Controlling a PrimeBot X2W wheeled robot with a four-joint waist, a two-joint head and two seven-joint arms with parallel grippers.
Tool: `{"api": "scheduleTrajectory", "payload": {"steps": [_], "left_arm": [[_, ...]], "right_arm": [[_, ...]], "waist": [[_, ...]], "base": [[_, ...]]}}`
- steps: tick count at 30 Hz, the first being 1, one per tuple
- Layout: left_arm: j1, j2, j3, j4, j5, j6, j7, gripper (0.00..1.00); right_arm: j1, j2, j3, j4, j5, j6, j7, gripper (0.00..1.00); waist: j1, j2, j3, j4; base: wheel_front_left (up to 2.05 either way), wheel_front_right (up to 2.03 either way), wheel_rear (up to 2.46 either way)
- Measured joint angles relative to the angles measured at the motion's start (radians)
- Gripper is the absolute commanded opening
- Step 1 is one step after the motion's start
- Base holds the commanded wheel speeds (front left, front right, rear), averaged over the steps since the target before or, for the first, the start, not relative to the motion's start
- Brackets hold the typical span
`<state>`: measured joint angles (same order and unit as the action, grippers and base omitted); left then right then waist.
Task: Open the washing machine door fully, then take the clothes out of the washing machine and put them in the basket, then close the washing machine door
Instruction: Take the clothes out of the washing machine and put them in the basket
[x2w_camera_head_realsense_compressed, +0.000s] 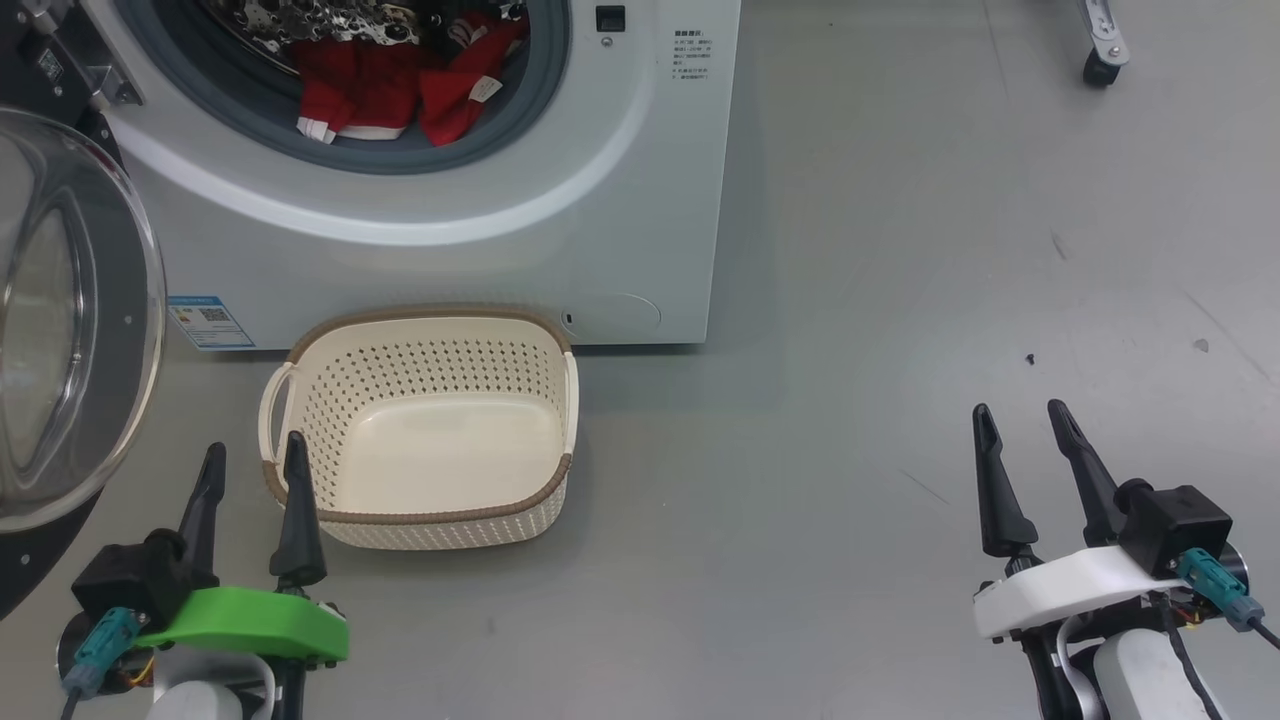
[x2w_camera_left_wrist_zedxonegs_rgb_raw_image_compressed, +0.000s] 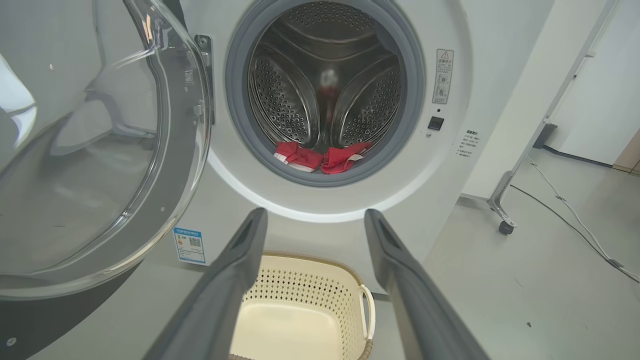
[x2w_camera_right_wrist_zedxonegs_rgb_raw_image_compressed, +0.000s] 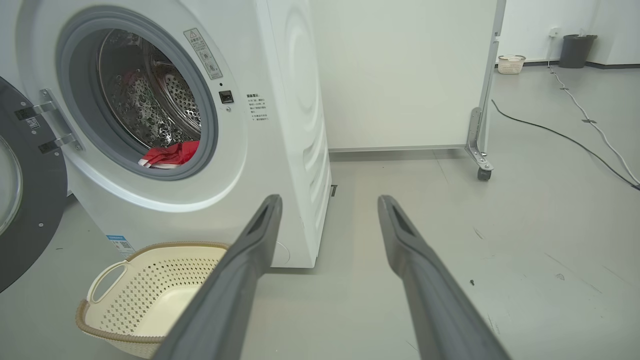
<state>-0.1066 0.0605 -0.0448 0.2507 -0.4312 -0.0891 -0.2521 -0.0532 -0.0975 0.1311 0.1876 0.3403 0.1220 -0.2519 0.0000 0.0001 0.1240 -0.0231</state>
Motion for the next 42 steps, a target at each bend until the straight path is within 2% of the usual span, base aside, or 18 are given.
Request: {"api": "scheduleTrajectory", "payload": {"steps": [42], "left_arm": [[0.001, -0.003, -0.013, -0.001, 0.022, -0.001, 0.0, 1.0]], "right_arm": [[0.001, 0.001, 0.008, 0.015, -0.008, 0.0, 0.0, 1.0]], "waist": [[0.0, 0.0, -0.004, 0.011]], "base": [[1.14, -1.14, 0.0]]}}
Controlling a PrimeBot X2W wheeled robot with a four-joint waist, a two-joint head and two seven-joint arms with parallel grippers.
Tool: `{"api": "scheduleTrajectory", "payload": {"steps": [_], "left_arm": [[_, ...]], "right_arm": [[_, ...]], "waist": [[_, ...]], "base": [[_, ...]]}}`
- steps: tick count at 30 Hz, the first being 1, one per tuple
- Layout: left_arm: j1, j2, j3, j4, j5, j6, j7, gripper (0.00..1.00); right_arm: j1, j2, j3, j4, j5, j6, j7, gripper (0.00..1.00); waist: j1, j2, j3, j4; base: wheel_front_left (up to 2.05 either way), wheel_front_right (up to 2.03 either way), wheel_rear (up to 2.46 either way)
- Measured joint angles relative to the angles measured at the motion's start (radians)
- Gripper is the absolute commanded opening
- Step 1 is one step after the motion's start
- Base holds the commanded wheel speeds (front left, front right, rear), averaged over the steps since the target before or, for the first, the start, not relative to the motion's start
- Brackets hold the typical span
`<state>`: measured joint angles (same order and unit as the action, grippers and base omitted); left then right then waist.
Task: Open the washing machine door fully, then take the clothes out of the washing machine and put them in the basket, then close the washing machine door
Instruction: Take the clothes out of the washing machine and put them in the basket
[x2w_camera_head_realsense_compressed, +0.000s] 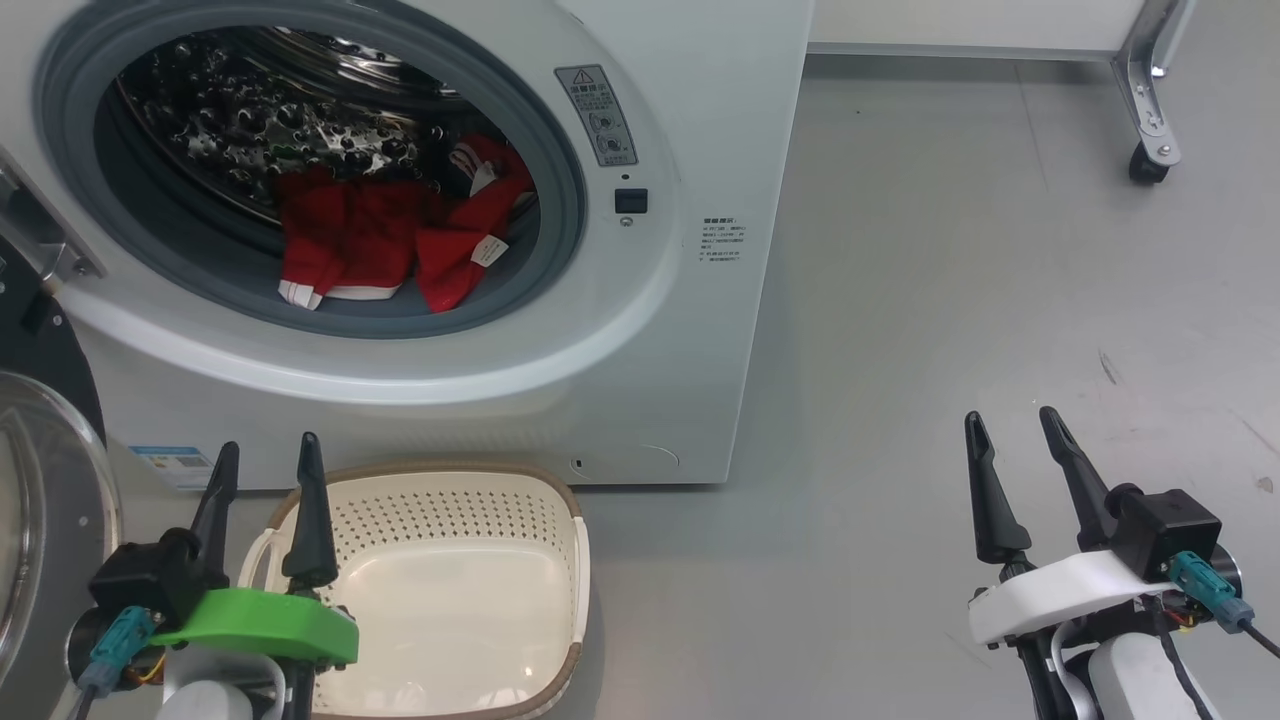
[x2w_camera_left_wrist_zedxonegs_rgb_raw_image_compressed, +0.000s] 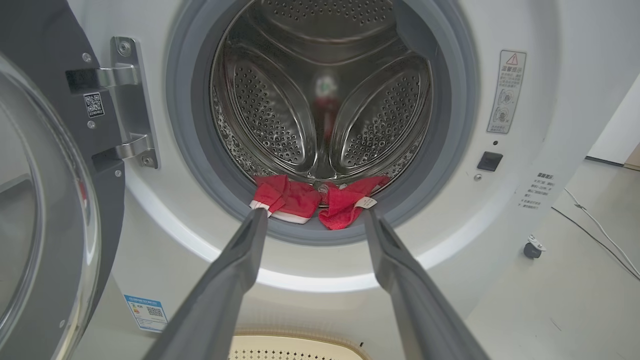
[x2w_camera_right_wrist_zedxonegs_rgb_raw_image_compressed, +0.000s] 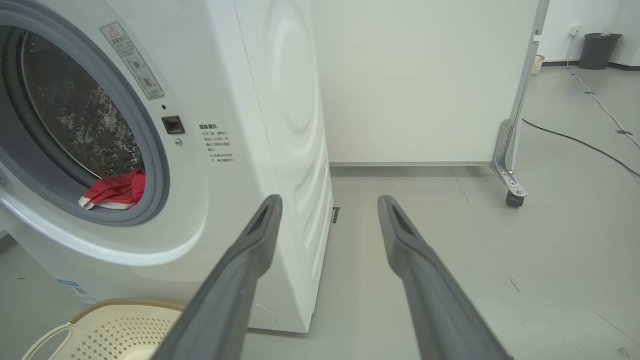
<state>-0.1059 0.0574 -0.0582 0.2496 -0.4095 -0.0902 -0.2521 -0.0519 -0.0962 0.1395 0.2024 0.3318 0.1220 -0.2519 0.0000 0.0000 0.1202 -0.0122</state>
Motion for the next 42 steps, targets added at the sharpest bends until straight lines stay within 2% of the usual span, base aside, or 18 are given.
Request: {"api": "scheduleTrajectory", "payload": {"steps": [14, 42], "left_arm": [[0.0, -0.001, -0.001, 0.0, 0.0, 0.0, 0.0, 1.0], [0.0, -0.002, -0.004, 0.005, 0.002, 0.0, 0.0, 1.0]], "right_arm": [[0.0, 0.001, -0.003, 0.0, 0.0, 0.0, 0.0, 1.0], [0.0, 0.0, 0.008, 0.0, 0.0, 0.0, 0.0, 1.0]], "waist": [[0.0, 0.0, 0.007, -0.001], [0.0, 0.0, 0.017, -0.003]], "base": [[0.41, -0.41, 0.0], [0.0, 0.0, 0.0]]}}
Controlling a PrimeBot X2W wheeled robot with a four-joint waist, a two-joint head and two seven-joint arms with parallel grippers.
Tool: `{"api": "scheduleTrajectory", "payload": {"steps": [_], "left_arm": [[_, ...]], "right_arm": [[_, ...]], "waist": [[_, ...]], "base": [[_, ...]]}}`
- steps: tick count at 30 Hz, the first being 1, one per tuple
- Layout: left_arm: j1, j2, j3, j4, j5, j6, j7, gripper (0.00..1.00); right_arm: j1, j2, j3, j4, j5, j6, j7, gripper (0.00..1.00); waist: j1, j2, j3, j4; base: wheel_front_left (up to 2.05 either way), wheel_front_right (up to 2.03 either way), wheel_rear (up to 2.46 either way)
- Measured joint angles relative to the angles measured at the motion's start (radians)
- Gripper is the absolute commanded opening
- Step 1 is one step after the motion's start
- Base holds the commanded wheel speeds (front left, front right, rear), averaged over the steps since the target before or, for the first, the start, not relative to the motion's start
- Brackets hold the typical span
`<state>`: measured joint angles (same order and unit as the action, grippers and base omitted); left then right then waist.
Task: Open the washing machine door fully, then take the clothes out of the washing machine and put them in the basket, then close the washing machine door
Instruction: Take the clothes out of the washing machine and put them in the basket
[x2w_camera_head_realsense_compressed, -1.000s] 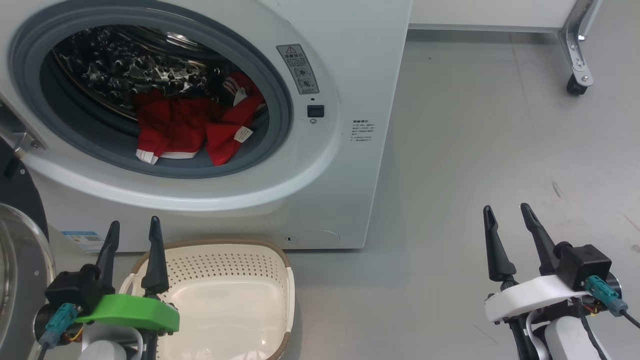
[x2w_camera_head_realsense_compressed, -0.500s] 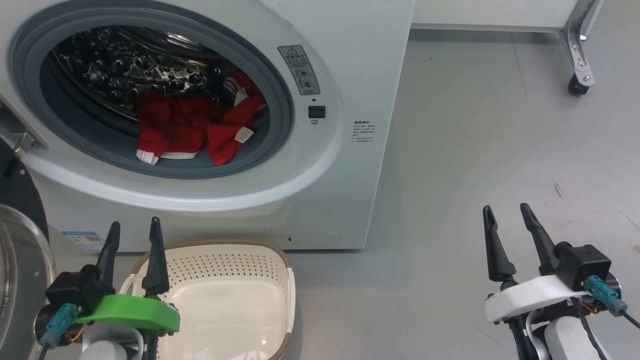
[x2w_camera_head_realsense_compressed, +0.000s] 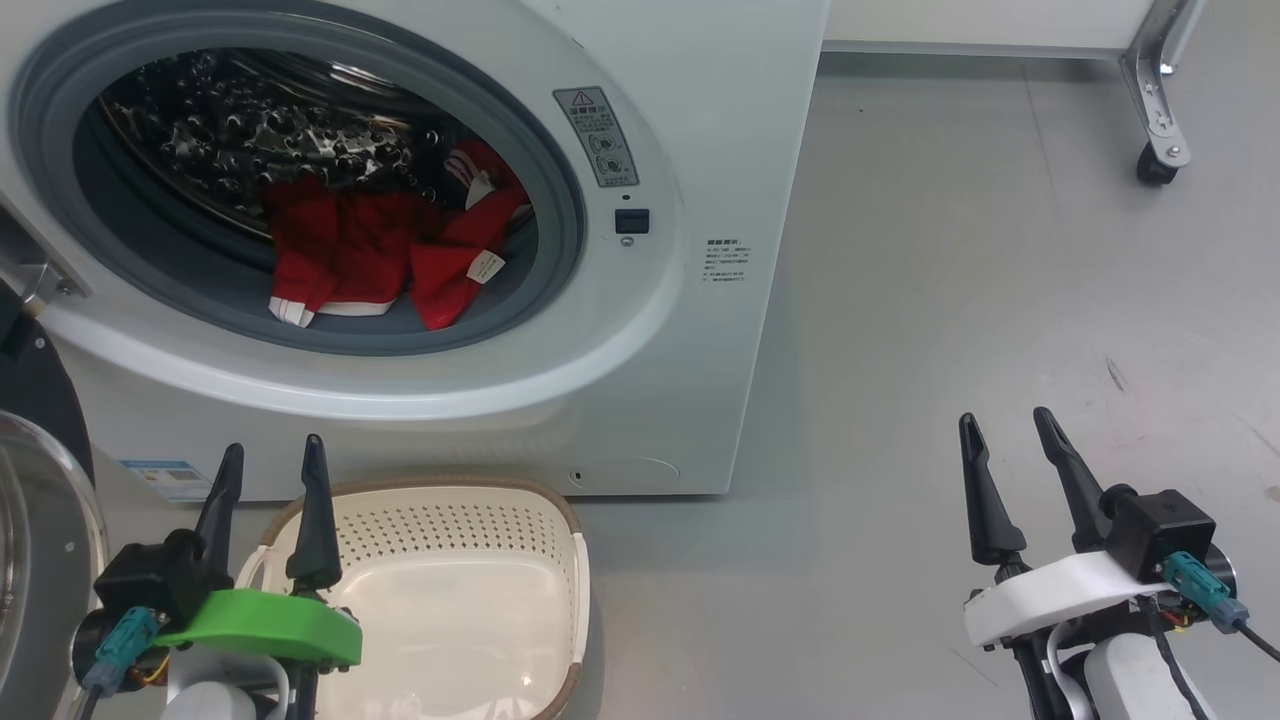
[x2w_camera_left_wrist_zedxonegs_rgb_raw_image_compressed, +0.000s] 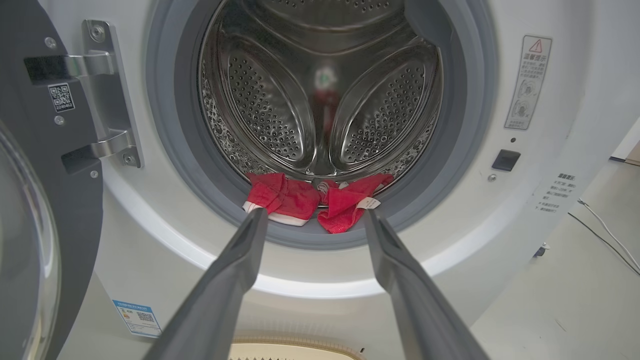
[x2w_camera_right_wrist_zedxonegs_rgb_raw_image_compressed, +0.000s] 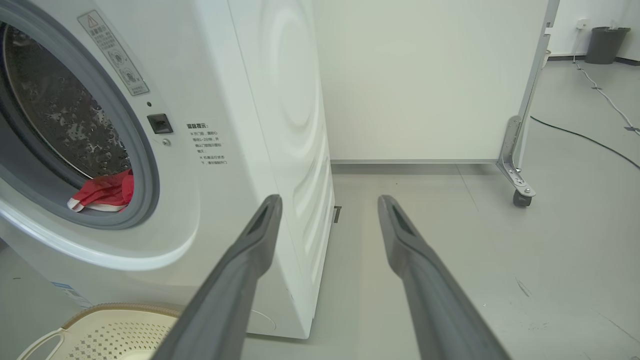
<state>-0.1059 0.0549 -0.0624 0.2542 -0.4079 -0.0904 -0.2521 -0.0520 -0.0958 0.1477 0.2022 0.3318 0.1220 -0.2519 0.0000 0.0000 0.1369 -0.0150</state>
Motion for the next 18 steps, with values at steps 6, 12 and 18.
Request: {"api": "scheduleTrajectory", "payload": {"steps": [6, 12, 18], "left_arm": [[0.0, 0.001, -0.002, 0.001, 0.005, 0.0, 0.0, 1.0], [-0.001, 0.003, 0.002, -0.001, 0.015, 0.006, 0.0, 1.0], [-0.004, 0.024, 0.006, -0.011, 0.032, 0.025, 0.006, 1.0]], "right_arm": [[0.0, 0.0, 0.003, -0.003, 0.0, 0.0, 0.0, 1.0], [-0.002, -0.001, 0.004, -0.016, 0.0, 0.0, 0.0, 1.0], [-0.009, 0.0, 0.013, -0.032, 0.0, 0.0, 0.0, 1.0]], "waist": [[0.0, 0.0, 0.012, -0.001], [0.0, 0.0, 0.041, -0.004], [0.0, 0.0, 0.092, -0.014]], "base": [[0.0, 0.0, 0.0], [0.0, 0.0, 0.0], [0.0, 0.0, 0.0]]}}
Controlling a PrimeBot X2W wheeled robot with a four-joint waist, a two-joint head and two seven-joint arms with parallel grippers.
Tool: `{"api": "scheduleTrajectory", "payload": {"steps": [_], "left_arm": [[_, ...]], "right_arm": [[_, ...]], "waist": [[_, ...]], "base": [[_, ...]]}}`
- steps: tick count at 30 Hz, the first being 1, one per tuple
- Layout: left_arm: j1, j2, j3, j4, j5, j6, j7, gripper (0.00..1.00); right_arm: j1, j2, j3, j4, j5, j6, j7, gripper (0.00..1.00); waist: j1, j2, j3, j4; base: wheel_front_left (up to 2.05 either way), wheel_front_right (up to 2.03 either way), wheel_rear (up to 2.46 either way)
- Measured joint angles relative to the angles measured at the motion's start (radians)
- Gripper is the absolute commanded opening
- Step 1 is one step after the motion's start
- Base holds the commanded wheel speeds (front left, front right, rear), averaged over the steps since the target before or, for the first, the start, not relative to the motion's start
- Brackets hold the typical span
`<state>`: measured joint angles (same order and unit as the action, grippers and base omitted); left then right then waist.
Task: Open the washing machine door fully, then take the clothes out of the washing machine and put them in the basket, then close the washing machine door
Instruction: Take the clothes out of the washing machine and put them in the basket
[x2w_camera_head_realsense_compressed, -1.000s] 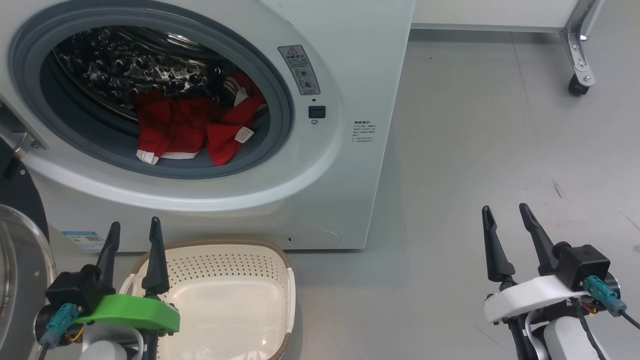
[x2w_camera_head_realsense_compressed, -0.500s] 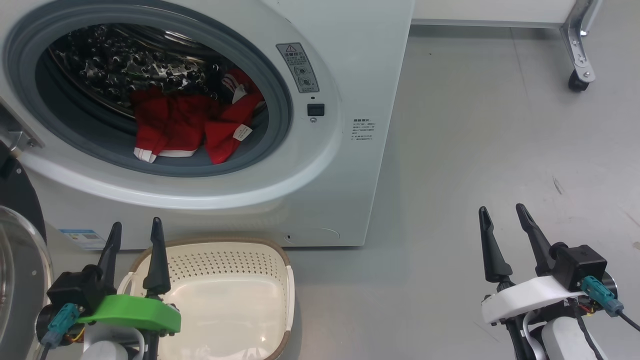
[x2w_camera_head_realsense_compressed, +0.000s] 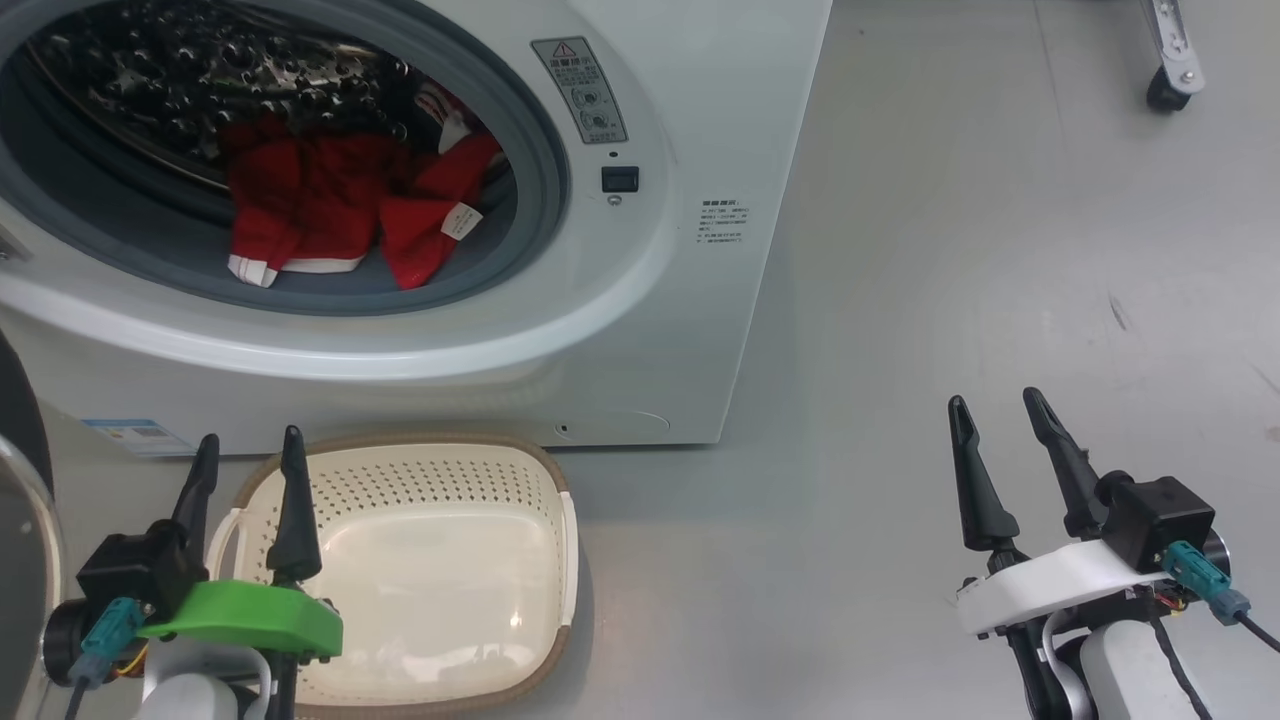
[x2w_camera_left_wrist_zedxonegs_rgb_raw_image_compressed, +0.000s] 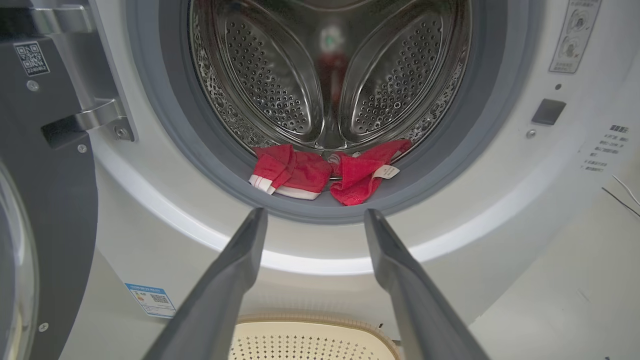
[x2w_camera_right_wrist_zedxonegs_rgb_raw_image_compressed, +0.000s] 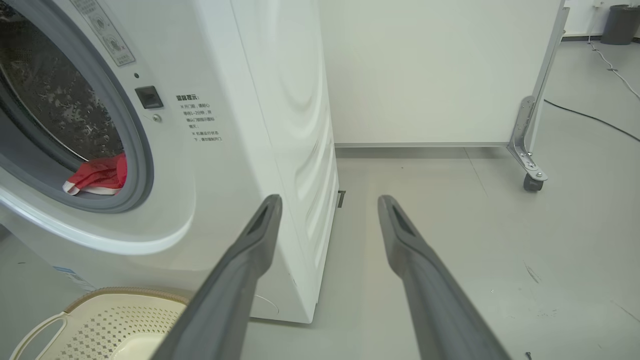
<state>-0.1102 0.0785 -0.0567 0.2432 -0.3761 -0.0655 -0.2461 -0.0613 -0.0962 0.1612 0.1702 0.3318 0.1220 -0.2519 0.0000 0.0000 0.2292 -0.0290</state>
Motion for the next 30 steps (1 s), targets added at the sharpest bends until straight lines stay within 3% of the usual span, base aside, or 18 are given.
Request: {"api": "scheduleTrajectory", "payload": {"steps": [6, 17, 30], "left_arm": [[-0.054, 0.029, 0.01, -0.028, 0.026, 0.017, 0.03, 1.0], [-0.254, 0.136, 0.045, -0.067, 0.096, 0.062, 0.128, 1.0], [-0.436, 0.253, 0.109, 0.024, 0.122, 0.108, 0.284, 1.0]], "right_arm": [[-0.022, 0.002, 0.007, -0.014, 0.0, 0.0, 0.0, 1.0], [-0.083, 0.01, 0.026, -0.047, 0.0, 0.0, 0.0, 1.0], [-0.153, 0.031, 0.05, -0.053, 0.007, 0.0, 0.0, 1.0]], "waist": [[0.0, 0.0, 0.067, -0.023], [0.0, 0.0, 0.208, -0.095], [0.0001, 0.0, 0.323, -0.198]], "base": [[0.0, 0.0, 0.0], [0.0, 0.0, 0.0], [0.0, 0.0, 0.0]]}}
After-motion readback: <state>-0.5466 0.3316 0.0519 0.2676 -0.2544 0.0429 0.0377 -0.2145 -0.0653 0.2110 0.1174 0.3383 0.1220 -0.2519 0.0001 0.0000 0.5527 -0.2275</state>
